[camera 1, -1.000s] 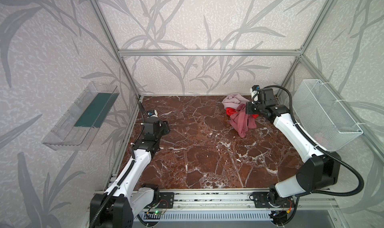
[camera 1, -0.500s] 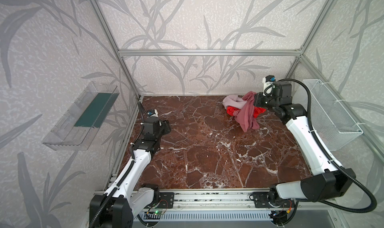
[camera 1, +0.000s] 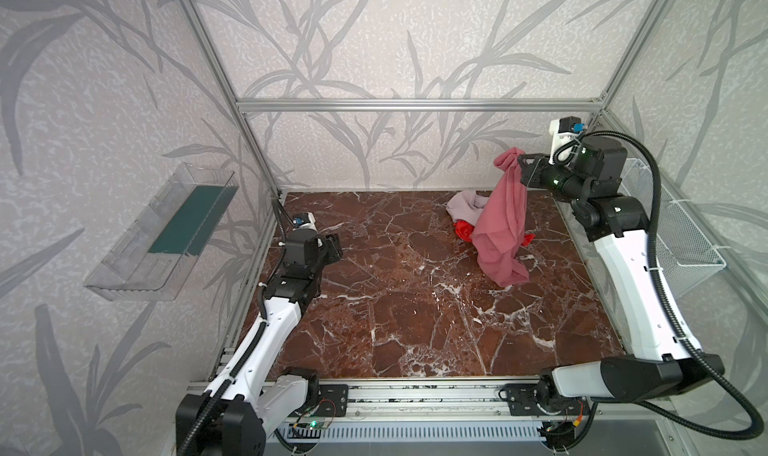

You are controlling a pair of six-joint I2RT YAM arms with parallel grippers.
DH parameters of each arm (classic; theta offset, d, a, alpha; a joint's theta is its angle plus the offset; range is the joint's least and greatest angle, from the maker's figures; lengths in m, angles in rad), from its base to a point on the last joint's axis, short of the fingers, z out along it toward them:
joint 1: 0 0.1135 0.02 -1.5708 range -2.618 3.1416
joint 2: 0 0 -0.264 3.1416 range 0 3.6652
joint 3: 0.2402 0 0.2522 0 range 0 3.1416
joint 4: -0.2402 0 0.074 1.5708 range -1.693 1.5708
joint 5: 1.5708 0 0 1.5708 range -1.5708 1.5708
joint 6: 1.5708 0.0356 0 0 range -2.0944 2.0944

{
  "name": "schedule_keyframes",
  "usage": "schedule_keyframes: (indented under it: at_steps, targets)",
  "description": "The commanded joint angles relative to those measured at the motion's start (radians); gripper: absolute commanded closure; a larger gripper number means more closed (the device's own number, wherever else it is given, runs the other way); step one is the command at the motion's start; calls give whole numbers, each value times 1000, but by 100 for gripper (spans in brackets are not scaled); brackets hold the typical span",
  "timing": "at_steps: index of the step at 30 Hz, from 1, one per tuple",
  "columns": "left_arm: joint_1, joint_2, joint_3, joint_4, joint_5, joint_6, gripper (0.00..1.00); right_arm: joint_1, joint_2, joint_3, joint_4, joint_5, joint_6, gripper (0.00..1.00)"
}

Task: Pick out a specific cloth from the pile
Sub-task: 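Lift the pink shirt with the right gripper and pull it out of the pile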

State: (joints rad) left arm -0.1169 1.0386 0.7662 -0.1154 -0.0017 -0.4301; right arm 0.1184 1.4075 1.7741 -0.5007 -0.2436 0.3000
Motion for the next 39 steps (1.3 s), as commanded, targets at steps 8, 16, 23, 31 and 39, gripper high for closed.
schedule_keyframes:
  at_steps: [8,16,23,31,39]
  targets:
    - [-3,-40,28,-25,-1,-5,44,-5,15,211,3,-164,56,100]
    - [-5,-93,67,-86,7,-13,44,17,84,313,88,-389,183,100]
    - [-6,-156,158,-245,-43,-12,44,177,196,506,-69,-365,63,100]
    - [-6,-219,238,-390,-82,-5,44,344,386,796,-250,-321,-37,100]
    - [-6,-266,278,-475,-108,7,44,437,489,840,-247,-318,-43,100]
